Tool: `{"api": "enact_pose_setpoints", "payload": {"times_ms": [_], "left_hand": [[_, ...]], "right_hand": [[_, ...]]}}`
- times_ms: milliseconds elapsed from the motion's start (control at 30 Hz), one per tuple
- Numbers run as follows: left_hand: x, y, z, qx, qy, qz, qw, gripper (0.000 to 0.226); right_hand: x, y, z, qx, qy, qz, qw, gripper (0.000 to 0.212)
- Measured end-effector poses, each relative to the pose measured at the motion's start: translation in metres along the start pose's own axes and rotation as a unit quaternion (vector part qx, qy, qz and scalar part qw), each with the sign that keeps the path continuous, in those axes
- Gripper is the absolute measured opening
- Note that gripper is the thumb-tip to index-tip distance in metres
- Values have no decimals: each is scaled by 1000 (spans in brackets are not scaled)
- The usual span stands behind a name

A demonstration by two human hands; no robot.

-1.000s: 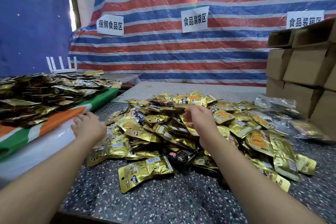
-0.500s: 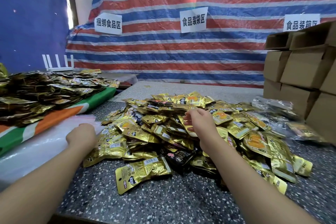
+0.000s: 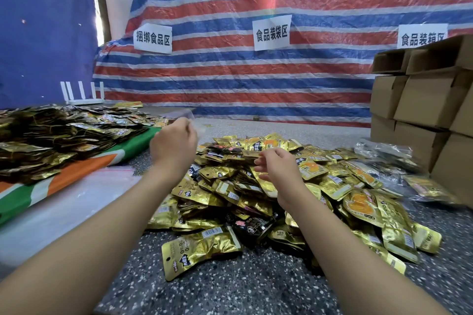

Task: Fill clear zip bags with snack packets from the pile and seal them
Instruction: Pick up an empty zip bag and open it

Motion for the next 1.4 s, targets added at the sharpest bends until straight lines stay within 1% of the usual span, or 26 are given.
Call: {"api": "enact_pose_setpoints", "payload": {"times_ms": [100,167,233,300,400,500,567,600,700,767,867,933,967,1033,1067,1133,1200,1233,1267,1300,1333,1400], "left_hand": [[-2,4,43,-86,-55,41,994,23],[-9,5,70,-152,-100,63,981,20],[-19,5,94,-209,-129,70,967,19],[-31,2,115,-241,-152,65,956,19],[-50,-2,142,-282,-196,64,937,17],[-67,-8,163,-321,-261,55,909,18],[-77,-14,172,-312,-317,46,894,20],[-81,-17,176,-300,-344,40,889,20],[-86,-29,178,-265,-397,32,878,20],[-85,-37,176,-231,-423,36,876,23],[-86,-50,173,-174,-476,53,861,26],[-88,-59,171,-151,-491,59,856,29],[-89,-65,169,-149,-485,58,860,30],[-92,-75,167,-163,-456,31,874,31],[-93,-78,167,-177,-437,10,882,36],[-94,-80,166,-212,-394,-21,894,42],[-92,-76,165,-268,-314,-28,910,38],[-91,-74,163,-309,-254,-32,916,36],[-88,-72,161,-354,-189,-40,915,36],[-86,-72,159,-394,-129,-55,908,36],[-84,-72,158,-428,-81,-74,897,37],[-80,-72,158,-475,-24,-113,872,38]], "right_hand": [[3,5,-4,18,-2,-6,1000,17],[5,10,-6,46,-8,-11,999,18],[7,16,-7,81,-15,-10,997,19],[7,22,-9,136,-20,-4,990,19],[7,35,-12,230,-16,-2,973,30],[5,52,-19,264,5,-32,964,44],[4,61,-25,260,6,-61,964,53],[3,65,-27,253,1,-62,966,58],[3,80,-26,195,10,-14,981,59],[5,91,-21,172,28,12,985,49],[8,101,-14,142,63,33,987,19],[10,105,-9,116,91,76,986,15],[10,107,-7,114,110,104,982,15],[7,113,-10,113,169,174,963,16],[5,117,-14,101,210,217,948,17],[-2,123,-29,32,316,282,905,17],[-10,121,-46,-85,435,302,844,16],[-12,117,-51,-142,481,295,813,17],[-12,111,-54,-190,505,276,796,17],[-11,105,-54,-226,503,247,797,18],[-9,99,-50,-252,484,212,811,20],[-4,90,-35,-276,421,150,851,23]]}}
Point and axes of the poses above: each hand's wrist, its own x-axis towards the middle knuckle, its own y-axis out of the back of the hand, z = x × y, the point moved 3 cm from there along x, towards the middle knuckle, and after that the axes turned 5 degrees about -y, right-handed, at the moved point
